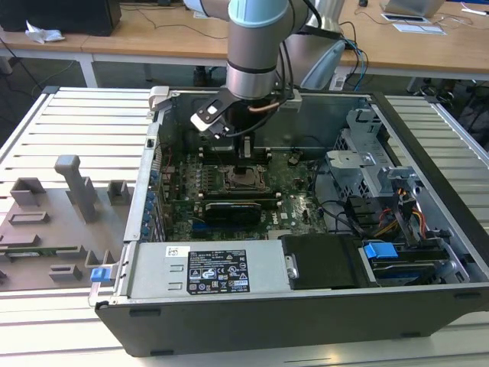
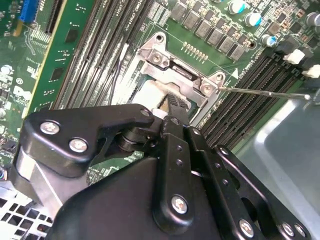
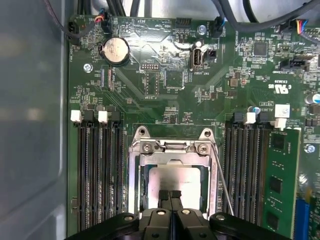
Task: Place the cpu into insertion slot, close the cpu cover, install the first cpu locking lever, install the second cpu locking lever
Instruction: 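Close the cpu cover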
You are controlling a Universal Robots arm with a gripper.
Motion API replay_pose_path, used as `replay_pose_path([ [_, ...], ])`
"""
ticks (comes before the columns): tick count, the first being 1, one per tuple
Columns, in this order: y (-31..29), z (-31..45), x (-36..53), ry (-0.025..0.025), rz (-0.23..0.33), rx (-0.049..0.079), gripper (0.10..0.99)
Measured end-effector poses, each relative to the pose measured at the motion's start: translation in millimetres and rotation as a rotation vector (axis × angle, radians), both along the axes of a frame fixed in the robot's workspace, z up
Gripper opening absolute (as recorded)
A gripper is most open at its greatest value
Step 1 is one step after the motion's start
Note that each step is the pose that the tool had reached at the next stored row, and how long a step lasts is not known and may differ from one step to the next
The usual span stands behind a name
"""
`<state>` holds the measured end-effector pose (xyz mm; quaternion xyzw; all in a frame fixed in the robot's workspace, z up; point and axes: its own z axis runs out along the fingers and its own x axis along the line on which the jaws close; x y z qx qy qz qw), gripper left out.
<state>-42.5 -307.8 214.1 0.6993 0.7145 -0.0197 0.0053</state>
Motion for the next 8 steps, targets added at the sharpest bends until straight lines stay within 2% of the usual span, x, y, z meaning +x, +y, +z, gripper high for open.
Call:
replay_pose_path([
  [3, 0.0, 10.3, 0.0, 0.0001, 0.0, 0.0, 0.106],
  [8, 0.0, 16.4, 0.0, 0.0001, 0.0, 0.0, 0.106],
])
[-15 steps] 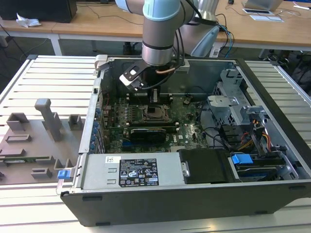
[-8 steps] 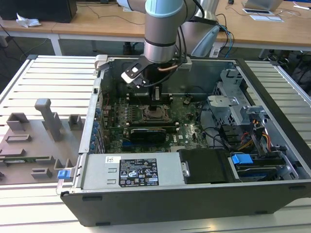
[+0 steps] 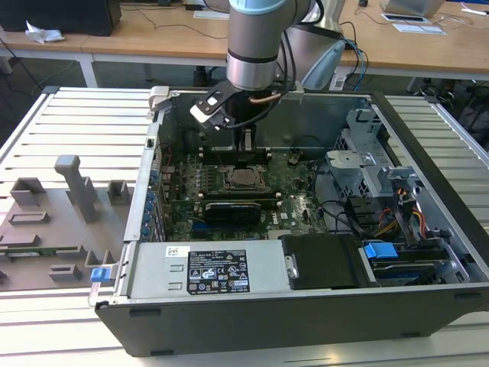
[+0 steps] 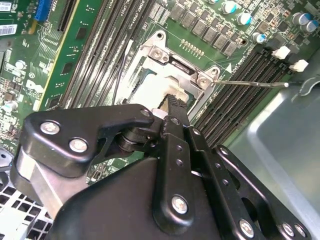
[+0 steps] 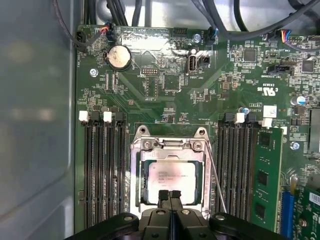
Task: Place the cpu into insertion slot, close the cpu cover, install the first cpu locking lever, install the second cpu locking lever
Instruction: 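Close the cpu cover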
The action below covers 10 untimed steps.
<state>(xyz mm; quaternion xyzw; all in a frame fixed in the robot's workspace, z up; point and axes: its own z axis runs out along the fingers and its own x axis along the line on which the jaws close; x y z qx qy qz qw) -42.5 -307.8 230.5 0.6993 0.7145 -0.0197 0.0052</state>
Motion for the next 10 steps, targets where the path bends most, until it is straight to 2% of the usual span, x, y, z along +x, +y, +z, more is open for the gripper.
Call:
replay_pose_path([
  [10, 0.0, 15.3, 0.0, -0.0001, 0.0, 0.0, 0.106],
])
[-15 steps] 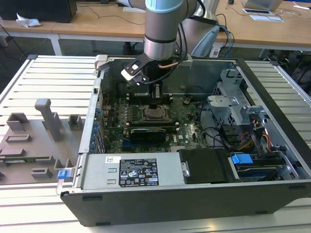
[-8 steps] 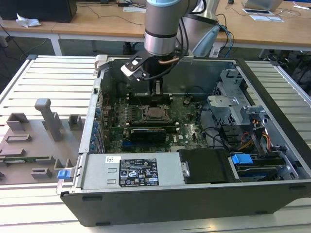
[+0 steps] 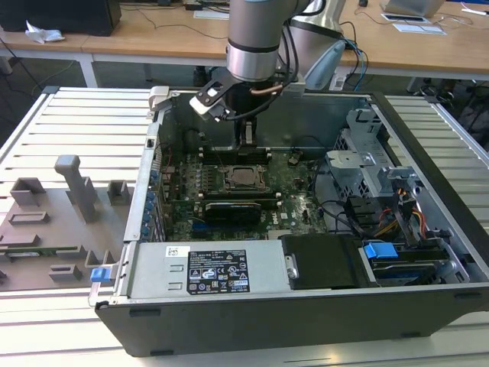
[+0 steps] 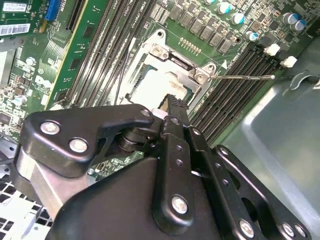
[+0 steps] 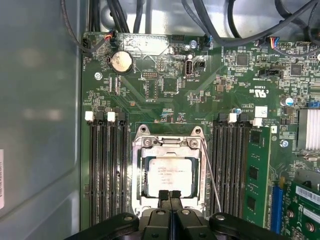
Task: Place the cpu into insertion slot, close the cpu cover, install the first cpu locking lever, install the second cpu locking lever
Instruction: 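Close the cpu cover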
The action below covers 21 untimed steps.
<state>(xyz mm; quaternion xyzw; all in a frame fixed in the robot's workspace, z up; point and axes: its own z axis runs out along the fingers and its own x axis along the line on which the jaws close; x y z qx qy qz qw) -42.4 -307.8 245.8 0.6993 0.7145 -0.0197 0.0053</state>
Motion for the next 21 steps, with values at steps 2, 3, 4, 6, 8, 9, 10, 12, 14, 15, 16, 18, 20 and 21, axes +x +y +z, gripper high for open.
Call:
replay_pose_path([
  [2, 0.0, 1.9, 0.0, 0.0001, 0.0, 0.0, 0.106],
  [3, 0.0, 2.6, 0.0, 0.0001, 0.0, 0.0, 0.106],
  [4, 0.0, 4.5, 0.0, 0.0, 0.0, 0.0, 0.106],
  [6, 0.0, 6.2, 0.0, 0.0001, 0.0, 0.0, 0.106],
  [8, 0.0, 8.1, 0.0, 0.0001, 0.0, 0.0, 0.106],
  [9, 0.0, 9.9, 0.0, 0.0, 0.0, 0.0, 0.106],
  [10, 0.0, 10.8, 0.0, 0.0, 0.0, 0.0, 0.106],
  [12, 0.0, 15.3, 0.0, 0.0, 0.0, 0.0, 0.106],
  [14, 0.0, 17.3, 0.0, 0.0, 0.0, 0.0, 0.106],
  [15, 0.0, 18.7, 0.0, 0.0, 0.0, 0.0, 0.106],
  [16, 0.0, 19.9, 0.0, 0.0001, 0.0, 0.0, 0.106],
  [18, 0.0, 22.8, 0.0, 0.0, 0.0, 0.0, 0.106],
  [20, 0.0, 24.3, 0.0, 0.0, 0.0, 0.0, 0.106],
  [21, 0.0, 24.4, 0.0, -0.0001, 0.0, 0.0, 0.106],
])
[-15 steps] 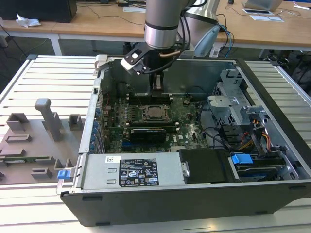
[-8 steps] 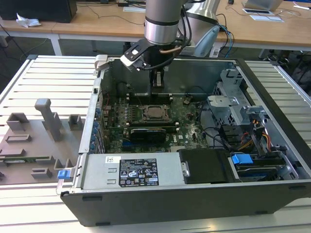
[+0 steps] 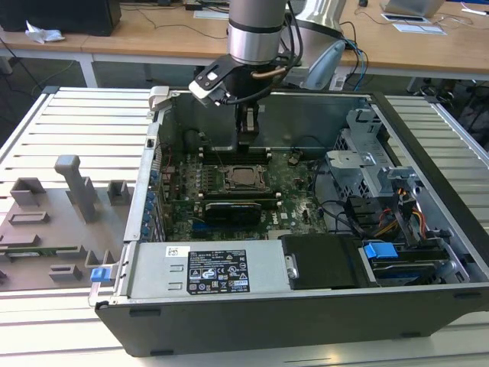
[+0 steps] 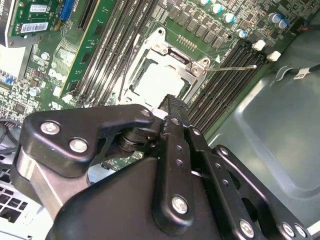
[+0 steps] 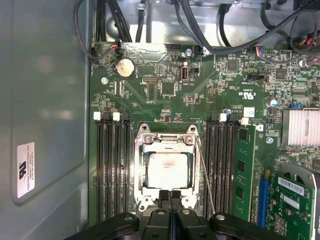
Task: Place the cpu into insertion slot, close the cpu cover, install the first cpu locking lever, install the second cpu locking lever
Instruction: 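Close the cpu cover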
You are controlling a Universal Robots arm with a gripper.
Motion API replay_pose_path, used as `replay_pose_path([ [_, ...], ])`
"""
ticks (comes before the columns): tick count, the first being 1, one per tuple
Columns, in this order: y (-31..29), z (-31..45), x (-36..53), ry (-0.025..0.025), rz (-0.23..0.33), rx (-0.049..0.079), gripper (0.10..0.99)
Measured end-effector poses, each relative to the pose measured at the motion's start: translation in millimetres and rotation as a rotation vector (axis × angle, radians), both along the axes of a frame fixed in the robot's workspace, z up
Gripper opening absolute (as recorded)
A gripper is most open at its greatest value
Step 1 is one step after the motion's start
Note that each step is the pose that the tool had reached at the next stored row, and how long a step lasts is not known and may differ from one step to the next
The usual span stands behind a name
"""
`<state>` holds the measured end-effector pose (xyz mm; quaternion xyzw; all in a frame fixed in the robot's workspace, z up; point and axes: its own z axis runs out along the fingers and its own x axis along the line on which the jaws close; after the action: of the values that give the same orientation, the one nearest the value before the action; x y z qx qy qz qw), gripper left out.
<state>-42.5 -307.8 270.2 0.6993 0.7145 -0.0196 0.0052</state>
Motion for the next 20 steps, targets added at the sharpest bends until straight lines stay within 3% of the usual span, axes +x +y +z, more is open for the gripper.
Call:
replay_pose_path([
  [10, -0.1, -0.2, -3.8, 0.0001, 0.0, 0.0, 0.106],
  [15, -0.1, -3.6, -16.0, 0.0002, 0.0, 0.0, 0.106],
  [20, 0.0, -3.8, -22.4, 0.0, 0.0, 0.0, 0.106],
])
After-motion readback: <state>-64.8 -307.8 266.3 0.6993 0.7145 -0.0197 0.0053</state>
